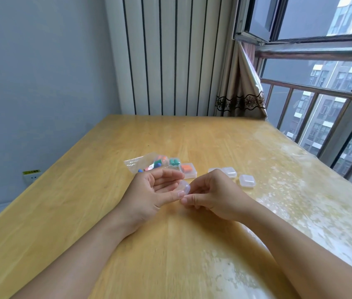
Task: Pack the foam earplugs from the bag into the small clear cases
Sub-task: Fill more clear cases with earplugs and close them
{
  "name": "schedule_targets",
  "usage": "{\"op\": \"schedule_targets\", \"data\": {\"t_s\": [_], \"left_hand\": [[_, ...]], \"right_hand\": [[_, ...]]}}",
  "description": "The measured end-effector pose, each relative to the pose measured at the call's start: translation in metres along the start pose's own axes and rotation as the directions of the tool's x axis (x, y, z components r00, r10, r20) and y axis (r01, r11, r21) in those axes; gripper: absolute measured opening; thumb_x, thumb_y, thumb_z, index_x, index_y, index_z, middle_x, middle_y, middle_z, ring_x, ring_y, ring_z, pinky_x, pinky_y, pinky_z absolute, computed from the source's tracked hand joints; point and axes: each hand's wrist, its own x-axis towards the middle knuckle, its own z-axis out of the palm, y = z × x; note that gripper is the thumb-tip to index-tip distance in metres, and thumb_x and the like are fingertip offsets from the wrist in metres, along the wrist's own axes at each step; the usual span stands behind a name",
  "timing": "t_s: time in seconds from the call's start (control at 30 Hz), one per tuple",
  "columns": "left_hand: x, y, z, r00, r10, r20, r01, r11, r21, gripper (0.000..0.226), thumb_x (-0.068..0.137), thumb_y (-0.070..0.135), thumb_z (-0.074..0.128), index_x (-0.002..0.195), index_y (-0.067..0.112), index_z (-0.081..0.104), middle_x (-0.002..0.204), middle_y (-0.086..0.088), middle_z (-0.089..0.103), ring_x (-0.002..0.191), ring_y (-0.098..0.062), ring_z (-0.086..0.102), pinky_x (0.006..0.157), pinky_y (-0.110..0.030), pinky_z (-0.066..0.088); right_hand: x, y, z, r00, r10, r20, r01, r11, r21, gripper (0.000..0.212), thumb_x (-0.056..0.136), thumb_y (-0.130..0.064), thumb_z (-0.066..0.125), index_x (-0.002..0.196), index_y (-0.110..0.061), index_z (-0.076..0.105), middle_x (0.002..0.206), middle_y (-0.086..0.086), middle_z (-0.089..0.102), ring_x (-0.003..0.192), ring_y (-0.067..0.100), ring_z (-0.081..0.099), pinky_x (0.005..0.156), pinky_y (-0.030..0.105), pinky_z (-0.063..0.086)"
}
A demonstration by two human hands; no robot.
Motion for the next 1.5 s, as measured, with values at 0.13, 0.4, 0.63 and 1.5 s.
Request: {"op": "schedule_targets", "data": {"t_s": [0.13,0.4,0.63,1.5], "left_hand": [[0.000,-0.002,0.000,0.999,0.010,-0.036,-0.006,0.995,0.098,0.034,0.077,-0.004,0.082,0.107,0.012,0.077,0.103,0.000,0.080,0.103,-0.010,0.074,0.091,-0.017,0.055],[-0.002,-0.001,0.004,0.999,-0.005,-0.042,0.014,0.974,0.227,0.044,0.074,-0.001,0.085,0.114,0.014,0.073,0.103,0.002,0.079,0.097,-0.006,0.075,0.086,-0.015,0.056],[0.000,-0.005,0.008,0.993,0.003,-0.120,0.020,0.981,0.193,0.038,0.073,-0.004,0.085,0.107,0.007,0.075,0.097,-0.006,0.080,0.089,-0.013,0.078,0.078,-0.017,0.058],[-0.002,0.011,-0.002,0.970,-0.237,-0.062,0.232,0.970,-0.074,0.029,0.069,0.012,0.085,0.097,0.006,0.079,0.091,-0.010,0.080,0.084,-0.020,0.077,0.084,-0.030,0.059]], "right_hand": [[0.001,-0.003,-0.001,1.000,0.021,0.016,-0.022,0.999,0.024,0.017,0.090,-0.020,0.077,0.087,-0.004,0.079,0.062,0.000,0.069,0.054,0.005,0.056,0.052,0.015,0.043],[0.000,-0.005,0.002,0.997,0.066,-0.030,-0.063,0.993,0.098,0.021,0.097,-0.016,0.067,0.088,-0.001,0.079,0.079,0.021,0.075,0.062,0.017,0.064,0.059,0.025,0.055],[0.002,-0.010,0.015,0.985,0.121,-0.122,-0.097,0.978,0.182,0.015,0.091,-0.013,0.069,0.086,-0.003,0.079,0.078,0.021,0.076,0.062,0.018,0.071,0.074,0.037,0.065],[0.003,-0.012,0.003,0.978,0.203,-0.054,-0.173,0.926,0.336,0.022,0.096,-0.002,0.055,0.101,0.010,0.073,0.078,0.017,0.070,0.067,0.022,0.069,0.065,0.032,0.062]]}}
